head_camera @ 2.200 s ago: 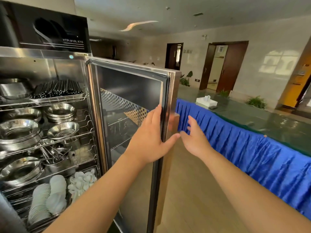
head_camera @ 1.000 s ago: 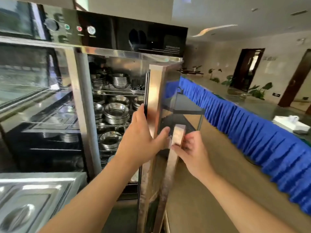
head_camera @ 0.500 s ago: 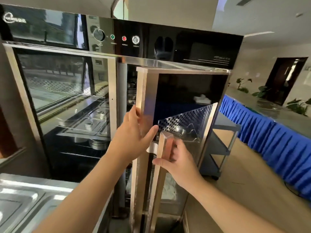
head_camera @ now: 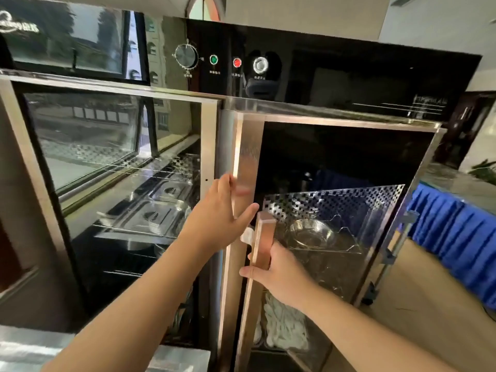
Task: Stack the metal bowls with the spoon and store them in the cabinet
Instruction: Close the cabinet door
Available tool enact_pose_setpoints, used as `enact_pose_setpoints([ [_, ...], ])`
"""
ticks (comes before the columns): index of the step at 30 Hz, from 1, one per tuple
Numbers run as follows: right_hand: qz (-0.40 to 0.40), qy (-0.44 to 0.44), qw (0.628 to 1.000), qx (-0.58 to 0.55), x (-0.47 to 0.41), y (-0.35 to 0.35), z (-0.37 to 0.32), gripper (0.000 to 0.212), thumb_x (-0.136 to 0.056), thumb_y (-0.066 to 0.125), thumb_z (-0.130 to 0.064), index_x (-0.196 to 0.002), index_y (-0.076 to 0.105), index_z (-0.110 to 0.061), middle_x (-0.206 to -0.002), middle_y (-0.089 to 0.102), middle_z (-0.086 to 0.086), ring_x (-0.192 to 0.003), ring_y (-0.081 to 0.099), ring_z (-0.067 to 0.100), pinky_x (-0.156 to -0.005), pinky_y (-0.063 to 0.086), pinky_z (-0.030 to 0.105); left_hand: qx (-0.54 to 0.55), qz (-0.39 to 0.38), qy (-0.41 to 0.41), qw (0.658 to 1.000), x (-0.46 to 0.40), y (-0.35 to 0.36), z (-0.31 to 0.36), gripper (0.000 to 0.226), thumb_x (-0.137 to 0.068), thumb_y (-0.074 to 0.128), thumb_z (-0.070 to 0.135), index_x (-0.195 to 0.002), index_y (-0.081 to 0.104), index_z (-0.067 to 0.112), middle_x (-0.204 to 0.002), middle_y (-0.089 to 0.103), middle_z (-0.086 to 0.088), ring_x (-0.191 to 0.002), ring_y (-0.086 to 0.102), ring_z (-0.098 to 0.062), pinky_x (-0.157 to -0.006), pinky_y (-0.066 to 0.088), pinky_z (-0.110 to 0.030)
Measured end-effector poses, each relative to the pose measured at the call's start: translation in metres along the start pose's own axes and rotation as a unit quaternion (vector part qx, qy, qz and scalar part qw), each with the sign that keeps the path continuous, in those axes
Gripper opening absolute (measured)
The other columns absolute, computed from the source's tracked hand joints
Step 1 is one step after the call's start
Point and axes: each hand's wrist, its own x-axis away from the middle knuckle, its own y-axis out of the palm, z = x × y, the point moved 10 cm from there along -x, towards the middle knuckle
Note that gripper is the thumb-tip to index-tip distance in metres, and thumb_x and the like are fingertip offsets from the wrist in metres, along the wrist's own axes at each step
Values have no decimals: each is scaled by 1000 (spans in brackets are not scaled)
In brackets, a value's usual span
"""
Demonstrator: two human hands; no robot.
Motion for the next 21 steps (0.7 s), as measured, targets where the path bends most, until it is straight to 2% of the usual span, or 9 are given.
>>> enact_pose_setpoints([
  [3,6,1,1000,-10,-25,5,-3,36,-76,83,-47,-101,59,-37,-91,67,-23,-85,63,-7,-73,48,22,-10,-12,8,1000,-21,6,-22,78,-94,55,60,-152,30,14,-142,50,-5,-124,54,-24,-96,48,-37],
  [5,15,0,1000,-25,-40,8,-5,35,-75,87,-40,-98,61,-35,-86,67,-22,-79,63,-7,-69,46,20,-28,-8,13,999,-32,8,-35,78,-95,51,62,-154,29,16,-146,48,-6,-129,51,-26,-101,48,-42],
  [8,38,13,999,-34,-63,9,-4,37,-71,89,-41,-93,62,-28,-82,69,-12,-74,66,1,-68,52,27,-70,-4,4,998,-45,13,-62,84,-96,41,68,-158,25,15,-156,39,-8,-141,39,-29,-110,43,-49],
  [11,17,22,999,-24,-83,19,-2,37,-74,85,-43,-99,67,-22,-92,73,-4,-86,70,15,-83,58,41,-102,-13,-27,994,-55,24,-91,94,-94,32,75,-162,11,14,-168,18,-12,-155,15,-32,-123,24,-52],
  [15,7,8,1000,-18,-104,27,-2,31,-75,86,-40,-91,62,-28,-86,68,-8,-84,66,11,-87,56,43,-114,-35,-78,990,-65,44,-121,101,-90,24,82,-163,-2,18,-172,-1,-9,-157,-3,-29,-126,12,-53],
  [17,-13,-2,1000,-5,-115,32,-1,37,-75,87,-36,-100,61,-28,-89,68,-9,-89,66,13,-90,56,44,-115,-50,-93,988,-67,54,-131,105,-86,17,87,-163,-4,18,-172,-5,-7,-157,-5,-28,-126,11,-52],
  [19,-33,-9,999,6,-123,36,0,57,-76,87,-31,-123,56,-23,-101,69,-6,-98,67,17,-93,56,44,-107,-59,-100,988,-67,60,-138,110,-81,9,91,-163,-5,19,-172,-6,-7,-157,-6,-26,-126,10,-52],
  [21,-41,-21,999,7,-131,37,1,72,-77,86,-30,-138,48,-23,-109,68,-6,-103,66,17,-94,56,42,-101,-64,-103,987,-67,66,-142,113,-78,4,92,-163,-4,19,-172,-6,-6,-157,-5,-25,-126,10,-53],
])
